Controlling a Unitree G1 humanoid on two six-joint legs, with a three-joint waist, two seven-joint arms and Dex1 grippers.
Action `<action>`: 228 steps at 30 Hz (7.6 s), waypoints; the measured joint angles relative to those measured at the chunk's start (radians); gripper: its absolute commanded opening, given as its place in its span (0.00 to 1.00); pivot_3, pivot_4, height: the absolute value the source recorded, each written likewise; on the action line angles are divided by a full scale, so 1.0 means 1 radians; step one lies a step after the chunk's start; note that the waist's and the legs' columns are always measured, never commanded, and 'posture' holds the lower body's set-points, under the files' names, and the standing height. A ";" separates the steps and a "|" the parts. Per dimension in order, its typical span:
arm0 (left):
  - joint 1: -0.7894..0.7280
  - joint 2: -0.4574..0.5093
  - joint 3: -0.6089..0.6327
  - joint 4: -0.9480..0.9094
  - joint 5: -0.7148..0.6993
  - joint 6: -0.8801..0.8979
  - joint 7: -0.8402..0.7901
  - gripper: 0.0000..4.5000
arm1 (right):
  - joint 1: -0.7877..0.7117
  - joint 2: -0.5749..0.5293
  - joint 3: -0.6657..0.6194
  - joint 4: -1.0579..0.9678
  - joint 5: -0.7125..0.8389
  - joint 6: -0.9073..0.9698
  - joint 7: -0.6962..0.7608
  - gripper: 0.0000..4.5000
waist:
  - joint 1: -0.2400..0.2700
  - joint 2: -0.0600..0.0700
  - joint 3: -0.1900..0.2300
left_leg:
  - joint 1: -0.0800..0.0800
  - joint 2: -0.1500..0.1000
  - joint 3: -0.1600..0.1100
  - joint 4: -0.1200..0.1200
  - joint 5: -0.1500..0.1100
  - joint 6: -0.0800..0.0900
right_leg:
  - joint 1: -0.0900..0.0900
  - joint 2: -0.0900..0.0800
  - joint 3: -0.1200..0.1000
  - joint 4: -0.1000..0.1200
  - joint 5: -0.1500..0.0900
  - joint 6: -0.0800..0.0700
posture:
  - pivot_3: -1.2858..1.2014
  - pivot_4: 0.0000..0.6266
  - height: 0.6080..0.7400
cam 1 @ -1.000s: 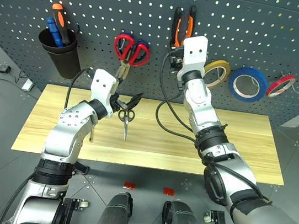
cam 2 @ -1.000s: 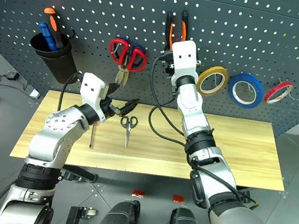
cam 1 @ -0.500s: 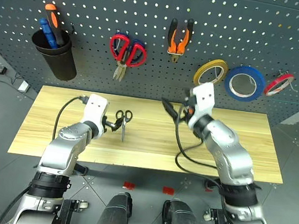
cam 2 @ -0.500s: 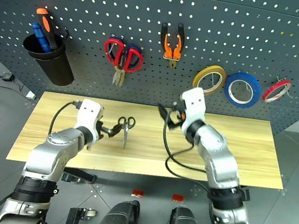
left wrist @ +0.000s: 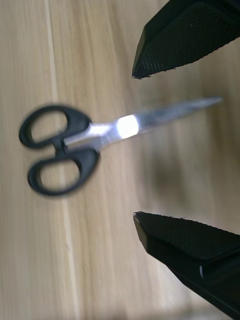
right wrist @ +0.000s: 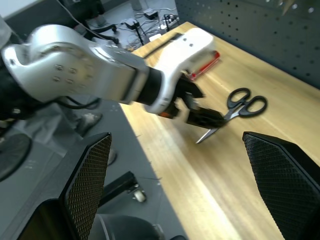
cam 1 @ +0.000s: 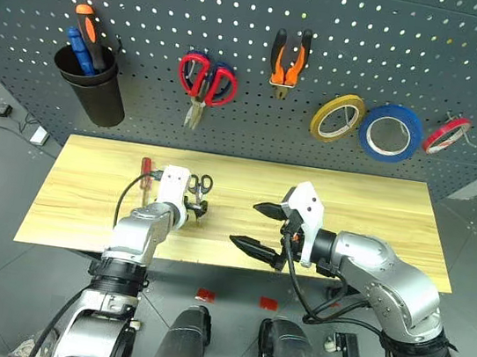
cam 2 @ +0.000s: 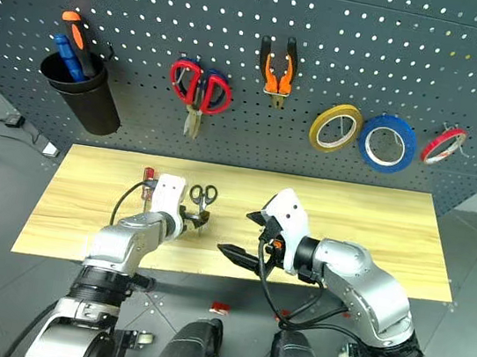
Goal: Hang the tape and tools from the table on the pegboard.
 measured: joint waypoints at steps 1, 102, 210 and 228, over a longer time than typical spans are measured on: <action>-0.005 -0.002 -0.005 0.021 0.007 -0.005 0.004 0.96 | 0.001 0.005 -0.008 0.000 0.014 0.012 -0.001 1.00 | -0.001 0.000 0.000 | 0.000 0.000 0.000 0.000 0.000 0.000 | 0.000 0.000 0.000 0.000 0.000 0.000 | 0.48 0.47 1.00; 0.178 0.165 0.276 -0.069 -0.005 -0.140 -0.072 0.83 | -0.189 0.138 0.068 0.081 -0.350 -0.011 -0.191 1.00 | -0.022 0.000 -0.001 | 0.001 0.001 0.000 0.004 0.000 0.000 | -0.001 0.000 0.000 0.007 0.002 0.003 | 0.48 0.45 1.00; -0.165 0.292 0.383 -0.063 -0.154 -0.885 -0.059 0.94 | -0.430 0.117 -0.073 0.085 -0.065 -0.128 -0.041 1.00 | -0.016 -0.019 -0.022 | -0.002 0.001 0.004 0.006 0.003 -0.004 | -0.002 -0.001 0.001 0.001 0.005 0.003 | 0.48 0.26 1.00; 0.176 0.260 0.235 -0.296 -0.164 -0.415 -0.084 1.00 | -0.121 -0.006 -0.154 0.025 -0.091 -0.200 -0.083 1.00 | -0.012 -0.016 -0.124 | 0.005 0.001 0.004 0.005 0.003 -0.001 | 0.000 0.001 0.004 0.010 0.005 0.003 | 0.49 0.10 1.00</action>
